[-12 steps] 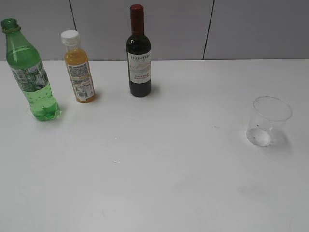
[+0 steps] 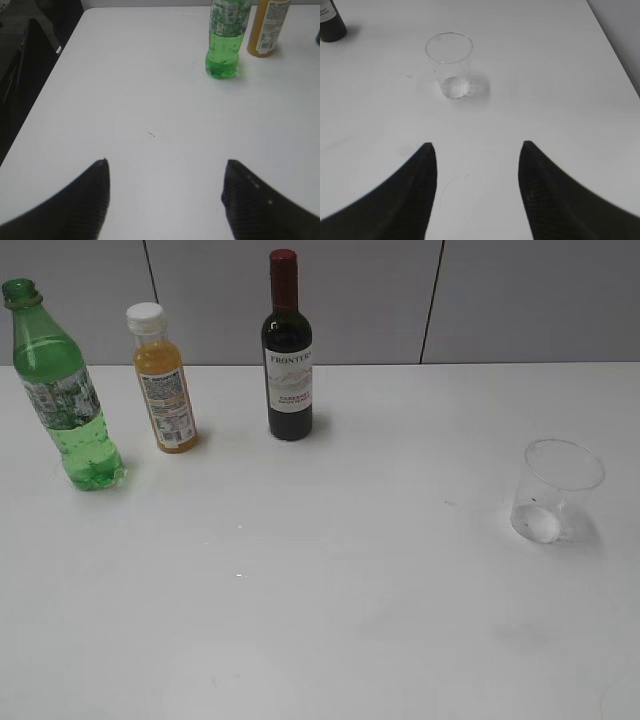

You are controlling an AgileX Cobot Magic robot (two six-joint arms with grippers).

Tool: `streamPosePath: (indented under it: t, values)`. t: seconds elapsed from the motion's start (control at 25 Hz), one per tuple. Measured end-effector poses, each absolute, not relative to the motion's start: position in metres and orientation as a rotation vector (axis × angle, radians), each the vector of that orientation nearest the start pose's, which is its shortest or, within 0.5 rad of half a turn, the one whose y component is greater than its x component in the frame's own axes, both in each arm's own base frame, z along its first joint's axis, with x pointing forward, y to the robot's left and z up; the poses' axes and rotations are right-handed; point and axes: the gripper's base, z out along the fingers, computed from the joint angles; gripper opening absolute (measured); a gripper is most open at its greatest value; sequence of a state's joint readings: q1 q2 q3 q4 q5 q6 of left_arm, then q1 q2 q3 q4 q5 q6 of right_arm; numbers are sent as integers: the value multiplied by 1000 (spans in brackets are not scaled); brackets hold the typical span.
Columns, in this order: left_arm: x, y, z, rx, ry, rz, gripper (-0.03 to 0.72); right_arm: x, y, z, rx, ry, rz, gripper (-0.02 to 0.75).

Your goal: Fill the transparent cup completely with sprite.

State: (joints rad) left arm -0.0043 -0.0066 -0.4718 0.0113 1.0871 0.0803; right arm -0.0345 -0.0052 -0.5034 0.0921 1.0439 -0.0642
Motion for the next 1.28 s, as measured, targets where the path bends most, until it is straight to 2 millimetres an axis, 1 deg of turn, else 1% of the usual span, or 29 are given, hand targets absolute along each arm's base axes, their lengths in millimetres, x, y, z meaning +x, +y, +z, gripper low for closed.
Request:
streamPosePath:
  t: [0.76, 0.8, 0.84, 0.92, 0.96, 1.08, 1.28]
  values:
    - [-4, 1, 267, 88, 2091, 61, 543, -5, 7, 280, -34, 2015, 47, 406]
    - [-4, 1, 267, 88, 2091, 61, 543, -5, 8, 280, -34, 2015, 48, 419]
    - [-4, 1, 267, 88, 2091, 61, 543, -5, 8, 280, -34, 2015, 56, 455]
    - [-4, 1, 267, 88, 2091, 61, 543, -5, 9, 280, -35, 2014, 72, 575]
    - [-4, 1, 267, 88, 2091, 61, 543, -5, 9, 280, -35, 2014, 75, 614]
    - [-4, 1, 267, 88, 2091, 61, 543, -2, 10, 280, -34, 2034, 82, 639]
    - [-4, 1, 267, 88, 2091, 61, 543, 14, 9, 283, -27, 2106, 94, 644]
